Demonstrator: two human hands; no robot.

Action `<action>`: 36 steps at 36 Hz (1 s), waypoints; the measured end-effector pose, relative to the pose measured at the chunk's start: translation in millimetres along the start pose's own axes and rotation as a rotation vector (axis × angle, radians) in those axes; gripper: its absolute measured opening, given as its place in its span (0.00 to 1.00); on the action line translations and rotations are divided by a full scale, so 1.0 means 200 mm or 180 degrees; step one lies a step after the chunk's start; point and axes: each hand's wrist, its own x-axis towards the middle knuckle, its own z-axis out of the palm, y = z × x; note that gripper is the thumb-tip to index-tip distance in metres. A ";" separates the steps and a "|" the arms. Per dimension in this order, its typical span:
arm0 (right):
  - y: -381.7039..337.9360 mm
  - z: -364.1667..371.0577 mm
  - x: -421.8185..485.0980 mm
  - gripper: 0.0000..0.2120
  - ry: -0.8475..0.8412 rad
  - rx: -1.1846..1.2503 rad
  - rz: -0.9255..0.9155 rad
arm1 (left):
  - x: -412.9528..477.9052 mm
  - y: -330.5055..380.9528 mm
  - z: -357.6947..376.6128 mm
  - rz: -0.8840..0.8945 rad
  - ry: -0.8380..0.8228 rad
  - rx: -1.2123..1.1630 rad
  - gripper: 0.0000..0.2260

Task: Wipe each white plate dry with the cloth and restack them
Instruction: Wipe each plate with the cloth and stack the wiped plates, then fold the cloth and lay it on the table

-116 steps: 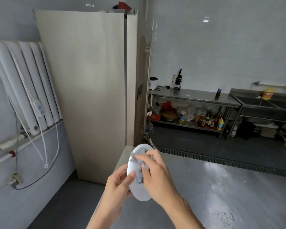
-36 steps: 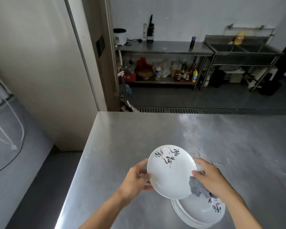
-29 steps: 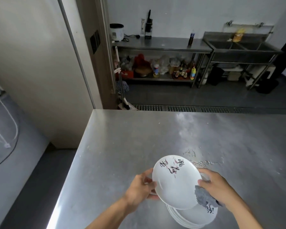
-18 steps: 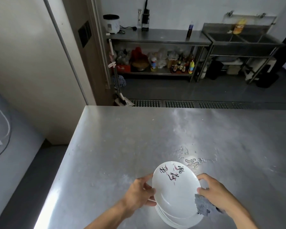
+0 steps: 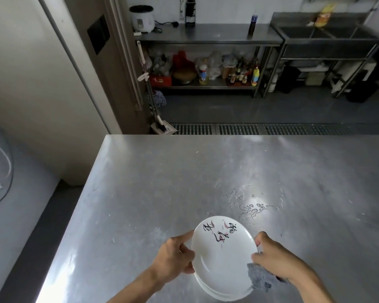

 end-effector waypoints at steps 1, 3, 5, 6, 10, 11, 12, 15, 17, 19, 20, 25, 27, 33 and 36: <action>0.00 0.00 0.00 0.09 -0.0010 -0.0012 0.0000 | 0.00 0.00 0.00 0.0000 0.0007 0.0000 0.34; 0.01 -0.01 0.00 0.09 -0.0021 -0.0009 0.0004 | 0.01 -0.01 0.01 -0.0007 0.0007 0.0028 0.34; 0.01 -0.01 0.00 0.09 -0.0036 -0.0013 0.0019 | 0.01 -0.01 0.01 -0.0054 -0.0007 0.0038 0.33; 0.01 -0.01 0.00 0.09 -0.0045 -0.0025 0.0024 | 0.01 -0.01 0.01 -0.0086 -0.0015 0.0040 0.33; 0.02 -0.02 0.01 0.11 -0.0089 -0.0017 0.0011 | 0.02 -0.01 0.01 -0.0117 -0.0037 0.0104 0.31; 0.02 -0.02 0.01 0.11 -0.0105 -0.0001 0.0009 | 0.02 -0.01 0.01 -0.0107 -0.0046 0.0117 0.31; 0.02 -0.02 0.01 0.11 -0.0124 0.0011 0.0006 | 0.02 -0.01 0.01 -0.0097 -0.0057 0.0140 0.31; 0.03 -0.03 0.01 0.11 -0.0173 0.0038 0.0017 | 0.03 -0.01 0.00 -0.0081 -0.0123 0.0213 0.31; 0.03 -0.03 0.02 0.11 -0.0193 0.0060 0.0022 | 0.03 0.00 0.00 -0.0076 -0.0121 0.0257 0.31; 0.03 -0.04 0.02 0.11 -0.0214 0.0117 0.0031 | 0.02 0.01 0.01 -0.0055 -0.0092 0.0316 0.31; 0.03 -0.04 0.02 0.11 -0.0226 0.0172 0.0043 | 0.02 0.01 0.01 -0.0045 -0.0090 0.0327 0.31; 0.04 -0.04 0.01 0.12 -0.0175 0.0286 0.0082 | 0.02 0.01 0.01 0.0026 -0.0058 0.0359 0.31; 0.05 -0.06 -0.01 0.11 -0.0081 0.0315 0.0062 | 0.02 0.01 0.01 0.0062 -0.0036 0.0373 0.31; -0.04 -0.13 -0.01 0.04 0.0347 0.1229 -0.0499 | 0.03 0.01 -0.01 0.0212 0.0099 0.0793 0.26; -0.18 -0.11 0.00 0.06 0.0306 0.1952 -0.0822 | 0.02 0.05 0.00 0.0551 0.0508 0.1233 0.20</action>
